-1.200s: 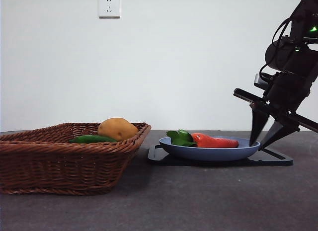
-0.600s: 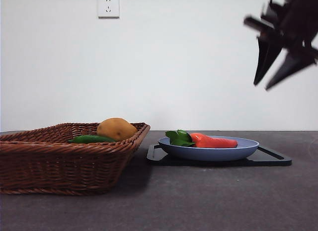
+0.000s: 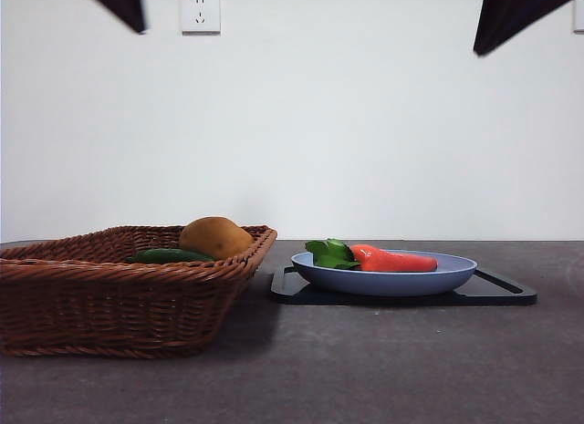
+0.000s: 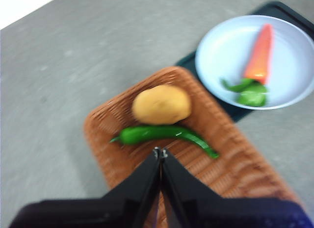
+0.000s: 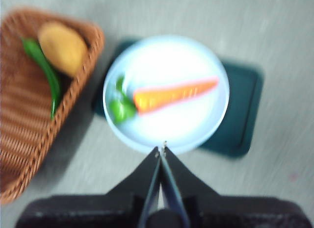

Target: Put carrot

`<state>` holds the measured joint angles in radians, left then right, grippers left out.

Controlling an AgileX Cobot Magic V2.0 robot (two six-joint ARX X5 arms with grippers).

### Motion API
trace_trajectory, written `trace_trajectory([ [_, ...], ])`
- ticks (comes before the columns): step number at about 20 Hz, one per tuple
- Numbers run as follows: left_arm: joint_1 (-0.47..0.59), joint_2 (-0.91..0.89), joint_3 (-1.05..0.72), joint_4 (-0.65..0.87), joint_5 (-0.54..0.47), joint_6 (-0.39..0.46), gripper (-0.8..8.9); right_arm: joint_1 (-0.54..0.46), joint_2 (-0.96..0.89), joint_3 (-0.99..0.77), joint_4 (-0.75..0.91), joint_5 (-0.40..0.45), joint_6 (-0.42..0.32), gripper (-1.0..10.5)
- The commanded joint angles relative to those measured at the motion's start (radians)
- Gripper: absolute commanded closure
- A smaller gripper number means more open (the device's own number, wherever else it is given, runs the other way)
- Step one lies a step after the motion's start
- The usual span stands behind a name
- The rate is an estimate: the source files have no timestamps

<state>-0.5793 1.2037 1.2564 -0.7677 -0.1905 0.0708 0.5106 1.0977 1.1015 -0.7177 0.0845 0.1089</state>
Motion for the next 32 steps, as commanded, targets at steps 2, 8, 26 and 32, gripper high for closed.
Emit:
trace_trajectory([
  [2,0.053,-0.196,-0.218,0.126,0.018,0.002,8.07,0.067,-0.159,-0.166,0.169,0.118,0.035,9.4],
  [8,0.063,-0.565,-0.587,0.230,0.074,-0.121,8.07,0.146,-0.482,-0.599,0.529,0.192,0.041,9.4],
  [26,0.129,-0.824,-0.669,0.229,0.187,0.021,8.05,0.150,-0.554,-0.726,0.560,0.262,0.092,9.4],
  [32,0.436,-1.059,-0.701,0.418,0.192,0.080,8.05,0.150,-0.554,-0.726,0.560,0.262,0.092,9.4],
])
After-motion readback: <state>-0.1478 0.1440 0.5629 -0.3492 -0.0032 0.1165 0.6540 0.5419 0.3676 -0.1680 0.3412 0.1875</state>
